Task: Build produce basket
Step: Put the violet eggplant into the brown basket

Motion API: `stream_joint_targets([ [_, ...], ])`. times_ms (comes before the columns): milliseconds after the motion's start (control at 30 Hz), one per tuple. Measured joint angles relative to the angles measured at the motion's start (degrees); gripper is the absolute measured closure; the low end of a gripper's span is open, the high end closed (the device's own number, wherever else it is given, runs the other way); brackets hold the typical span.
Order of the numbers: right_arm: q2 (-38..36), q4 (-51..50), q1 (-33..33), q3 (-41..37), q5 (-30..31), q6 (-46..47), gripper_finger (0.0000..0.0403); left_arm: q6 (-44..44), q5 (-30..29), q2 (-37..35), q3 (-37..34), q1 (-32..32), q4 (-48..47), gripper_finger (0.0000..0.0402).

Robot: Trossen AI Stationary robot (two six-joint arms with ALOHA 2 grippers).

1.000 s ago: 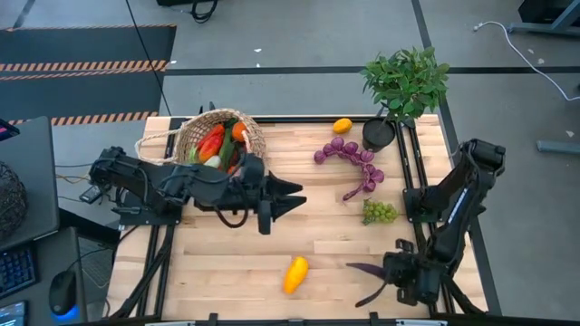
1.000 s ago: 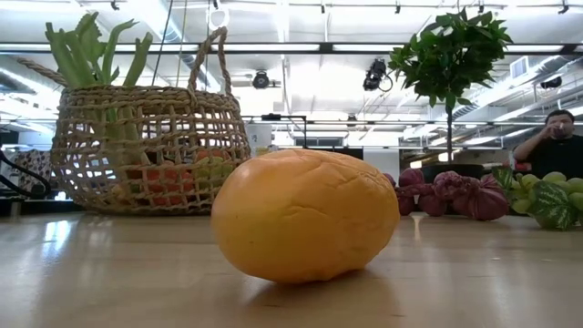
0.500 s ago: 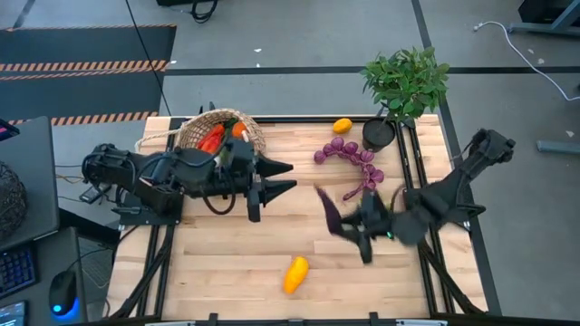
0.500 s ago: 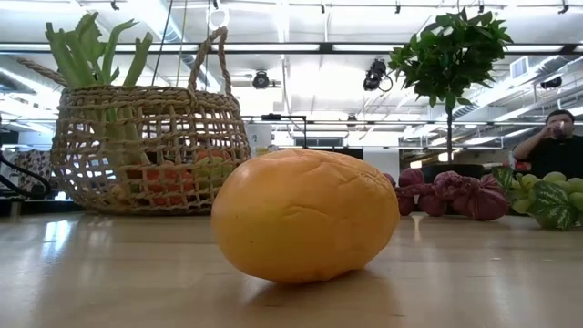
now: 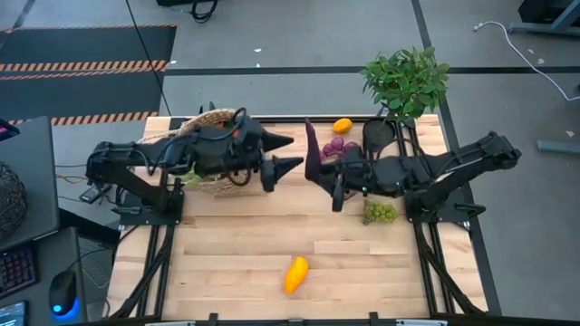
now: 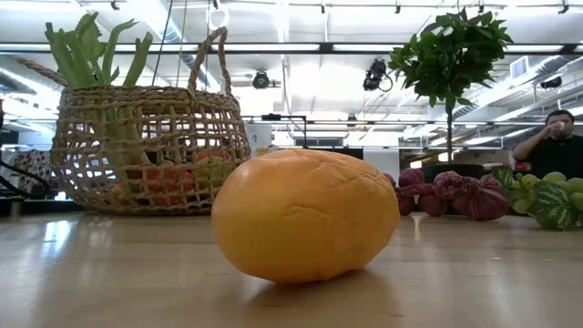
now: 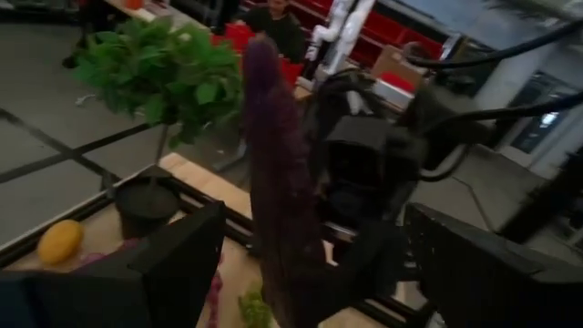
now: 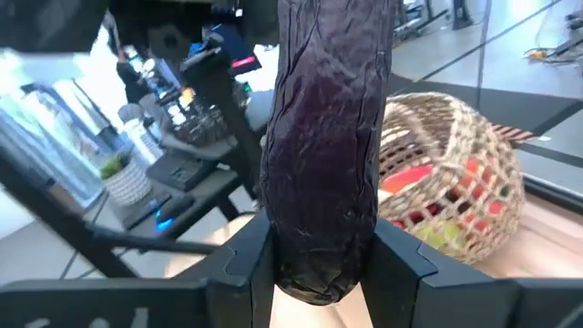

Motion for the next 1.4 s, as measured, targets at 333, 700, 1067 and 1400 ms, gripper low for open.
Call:
stream_joint_targets([
  [333, 1.49, 2.71, -3.77, 0.09, -2.99, 0.05, 0.0271, -1.06, 2.51, 5.42, -0.07, 3.81, 3.47, 0.0056],
  [700, 4.17, 4.06, -3.73, 0.11, -2.64, 3.85, 0.0271, -0.48, 2.30, 6.16, -0.02, 7.60, 7.45, 0.0089],
  [1067, 5.11, 6.83, -4.12, 0.02, 0.00, 4.95, 0.0265, -0.94, 3.51, 6.05, -0.02, 8.24, 5.73, 0.0254],
  [1400, 5.11, 6.59, -4.57, 0.07, 0.32, 4.86, 0.0217, 4.43, 5.56, 3.26, 0.00, 12.43, 3.97, 0.0318],
])
